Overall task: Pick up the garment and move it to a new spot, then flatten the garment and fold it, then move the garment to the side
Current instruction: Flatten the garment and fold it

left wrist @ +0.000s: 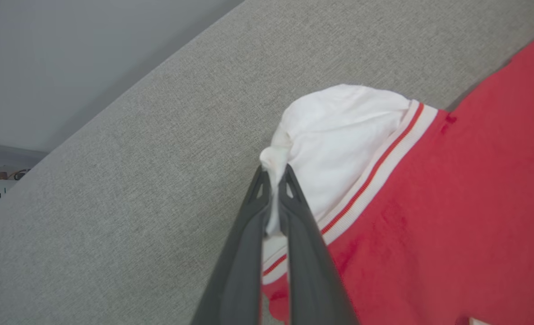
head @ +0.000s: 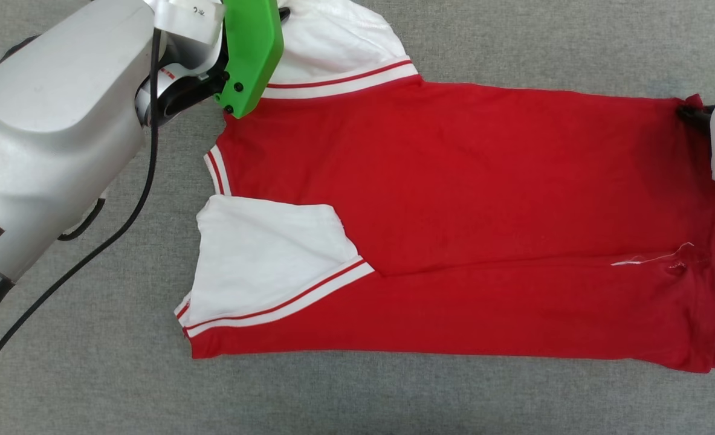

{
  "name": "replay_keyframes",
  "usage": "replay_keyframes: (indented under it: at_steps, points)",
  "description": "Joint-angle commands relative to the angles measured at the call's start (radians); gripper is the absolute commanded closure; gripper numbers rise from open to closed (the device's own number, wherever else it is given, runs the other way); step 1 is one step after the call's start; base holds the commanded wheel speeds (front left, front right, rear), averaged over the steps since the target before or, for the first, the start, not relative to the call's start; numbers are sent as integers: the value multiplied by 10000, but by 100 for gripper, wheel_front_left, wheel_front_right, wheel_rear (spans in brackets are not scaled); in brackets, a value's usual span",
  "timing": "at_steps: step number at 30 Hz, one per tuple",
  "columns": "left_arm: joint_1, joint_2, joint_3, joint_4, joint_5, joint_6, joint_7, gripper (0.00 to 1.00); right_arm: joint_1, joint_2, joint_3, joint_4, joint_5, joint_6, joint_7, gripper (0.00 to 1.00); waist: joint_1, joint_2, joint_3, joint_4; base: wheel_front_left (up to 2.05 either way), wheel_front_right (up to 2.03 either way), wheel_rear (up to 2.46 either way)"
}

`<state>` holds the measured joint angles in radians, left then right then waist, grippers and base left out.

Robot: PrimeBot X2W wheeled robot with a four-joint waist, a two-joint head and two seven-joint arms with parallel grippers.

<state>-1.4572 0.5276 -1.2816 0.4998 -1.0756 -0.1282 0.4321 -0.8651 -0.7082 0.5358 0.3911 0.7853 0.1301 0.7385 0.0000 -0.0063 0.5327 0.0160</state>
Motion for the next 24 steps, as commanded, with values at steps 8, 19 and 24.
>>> replay_keyframes:
  at_steps: [8, 19, 24]
  points:
    - [748, 129, 14, -95, 90, -25, -388, 100, 267, -163, 519, 71, 39, 6, -1734, 100, 0, 63, -1074, 8, 0, 0, 0]
    - [2572, 888, 14, -913, 126, -25, -785, 100, 1660, -536, 944, -103, 308, 6, -3444, 100, 0, 63, -2462, 128, 0, 0, 0]
    - [3892, 1200, 13, -1348, 27, -25, -1147, 100, 2784, -670, 1014, -327, 520, 6, -4141, 100, 0, 63, -3011, 241, 0, 0, 0]
